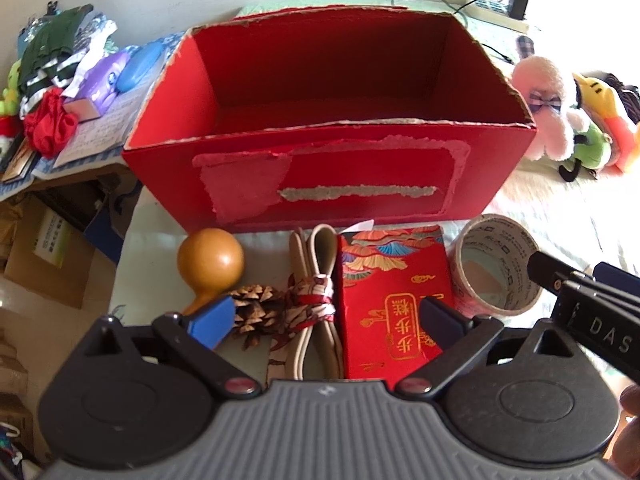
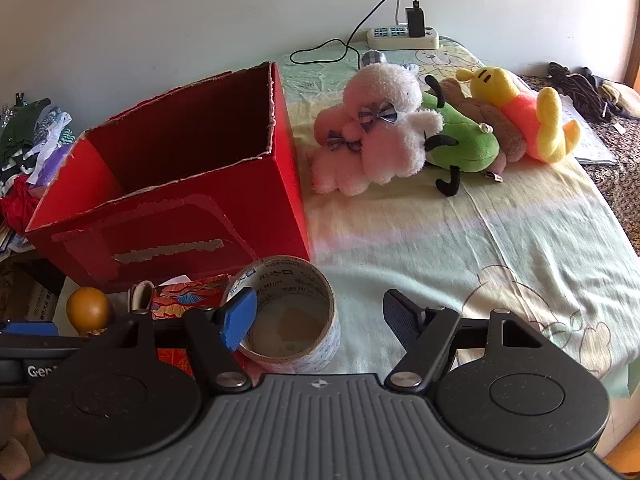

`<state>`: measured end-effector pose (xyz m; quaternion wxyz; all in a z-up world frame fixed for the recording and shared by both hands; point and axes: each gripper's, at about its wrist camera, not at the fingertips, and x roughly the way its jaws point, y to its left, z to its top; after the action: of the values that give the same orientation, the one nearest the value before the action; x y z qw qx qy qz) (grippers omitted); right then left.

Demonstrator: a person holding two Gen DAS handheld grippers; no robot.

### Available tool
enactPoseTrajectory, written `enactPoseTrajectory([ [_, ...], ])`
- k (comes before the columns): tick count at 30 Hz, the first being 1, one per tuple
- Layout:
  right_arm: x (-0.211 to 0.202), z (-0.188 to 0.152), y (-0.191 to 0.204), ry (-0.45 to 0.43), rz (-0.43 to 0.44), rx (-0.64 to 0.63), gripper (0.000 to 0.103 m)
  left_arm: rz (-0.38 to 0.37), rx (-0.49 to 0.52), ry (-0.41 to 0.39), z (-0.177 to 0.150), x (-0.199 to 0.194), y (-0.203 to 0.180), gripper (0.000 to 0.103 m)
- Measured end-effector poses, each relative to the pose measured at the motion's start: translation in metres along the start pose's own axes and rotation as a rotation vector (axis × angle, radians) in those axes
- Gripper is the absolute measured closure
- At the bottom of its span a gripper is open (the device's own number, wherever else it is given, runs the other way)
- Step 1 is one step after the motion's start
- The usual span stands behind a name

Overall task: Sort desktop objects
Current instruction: 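Move the right gripper toward the clear packing-tape roll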

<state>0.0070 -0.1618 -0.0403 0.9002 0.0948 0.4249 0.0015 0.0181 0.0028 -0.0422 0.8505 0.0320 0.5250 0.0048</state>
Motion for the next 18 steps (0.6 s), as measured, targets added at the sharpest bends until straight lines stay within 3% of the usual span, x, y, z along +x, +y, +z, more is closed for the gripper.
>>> enactPoseTrajectory([
  [14,0.024,0.017,-0.013,0.067,0.095,-0.066,0.034,0.058,-0.078,0.046,0.005,0.007,-0.012,0.004],
  [18,0.029,0.018,-0.019,0.087,0.105,-0.073,0.039,0.022,-0.073,0.027,0.008,0.004,-0.015,0.004],
])
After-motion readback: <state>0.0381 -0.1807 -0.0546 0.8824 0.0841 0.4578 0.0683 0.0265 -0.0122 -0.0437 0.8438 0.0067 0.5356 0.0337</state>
